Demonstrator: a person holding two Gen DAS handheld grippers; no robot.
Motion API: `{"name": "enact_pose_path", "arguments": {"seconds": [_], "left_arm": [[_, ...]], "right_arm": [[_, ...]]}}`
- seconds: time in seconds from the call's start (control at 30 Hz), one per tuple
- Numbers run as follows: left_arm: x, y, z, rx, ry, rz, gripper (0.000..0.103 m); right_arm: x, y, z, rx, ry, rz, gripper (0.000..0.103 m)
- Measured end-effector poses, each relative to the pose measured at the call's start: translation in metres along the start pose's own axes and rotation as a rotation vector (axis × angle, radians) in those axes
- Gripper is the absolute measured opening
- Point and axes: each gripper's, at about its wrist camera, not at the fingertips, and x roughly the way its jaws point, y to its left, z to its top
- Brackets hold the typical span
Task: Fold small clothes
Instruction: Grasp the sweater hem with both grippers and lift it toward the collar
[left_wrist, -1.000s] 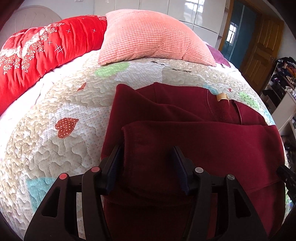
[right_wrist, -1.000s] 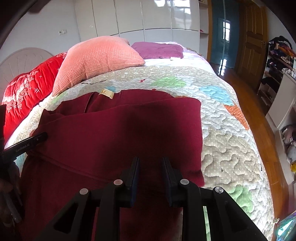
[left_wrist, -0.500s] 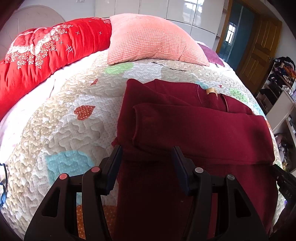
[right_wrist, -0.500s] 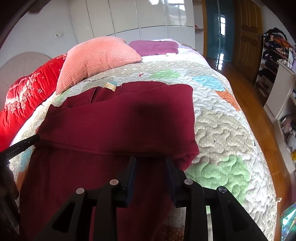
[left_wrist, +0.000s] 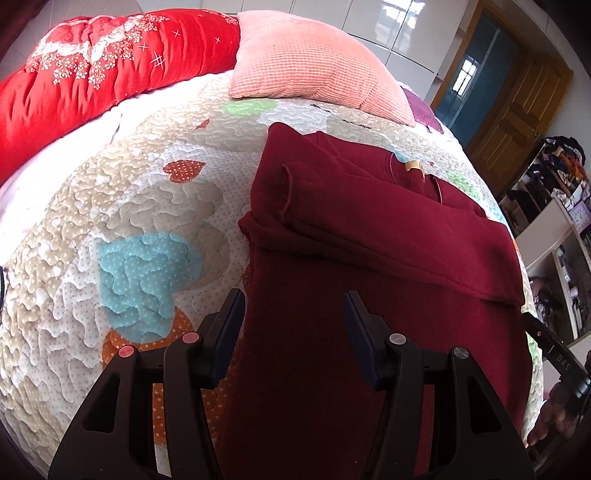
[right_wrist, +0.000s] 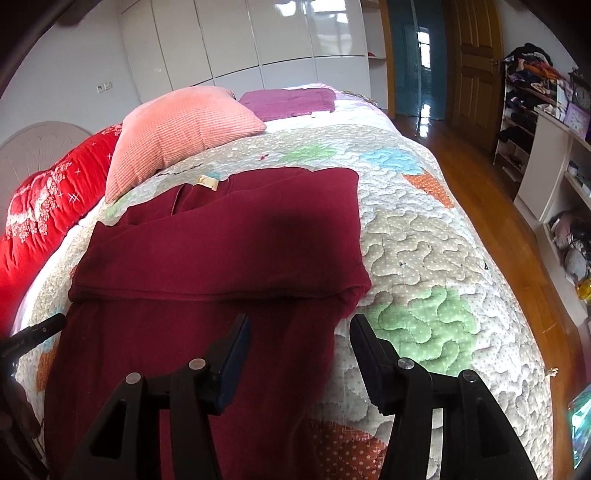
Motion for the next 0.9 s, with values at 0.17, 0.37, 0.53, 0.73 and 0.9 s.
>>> {"name": "enact_pose_path", "arguments": {"seconds": [0.17, 0.37, 0.53, 0.73, 0.9], "left_arm": [[0.008, -0.002, 0.021, -0.025, -0.033, -0.023, 0.056], [0.044, -0.009, 0.044, -0.003, -0.022, 0.06, 0.064], [0.068, -0.006, 0.049, 0.021, -0.001, 0.121, 0.075], [0.038, 0.003, 0.036, 0.004, 0.007, 0.088, 0.075], [-0.002, 0.015, 0.004, 0.026, 0.012, 0.086, 0.075]], "right_arm": [[0.012, -0.009, 0.018, 0.058, -0.013, -0.013, 0.063], [0.04, -0.008, 0.029, -0.048, 0.004, -0.215, 0.063], [0.046, -0.023, 0.03, -0.016, 0.019, -0.16, 0.064], [0.01, -0.023, 0.012, -0.007, 0.036, -0.087, 0.064], [-0.013, -0.028, -0.029, 0.013, 0.093, 0.038, 0.064]]}}
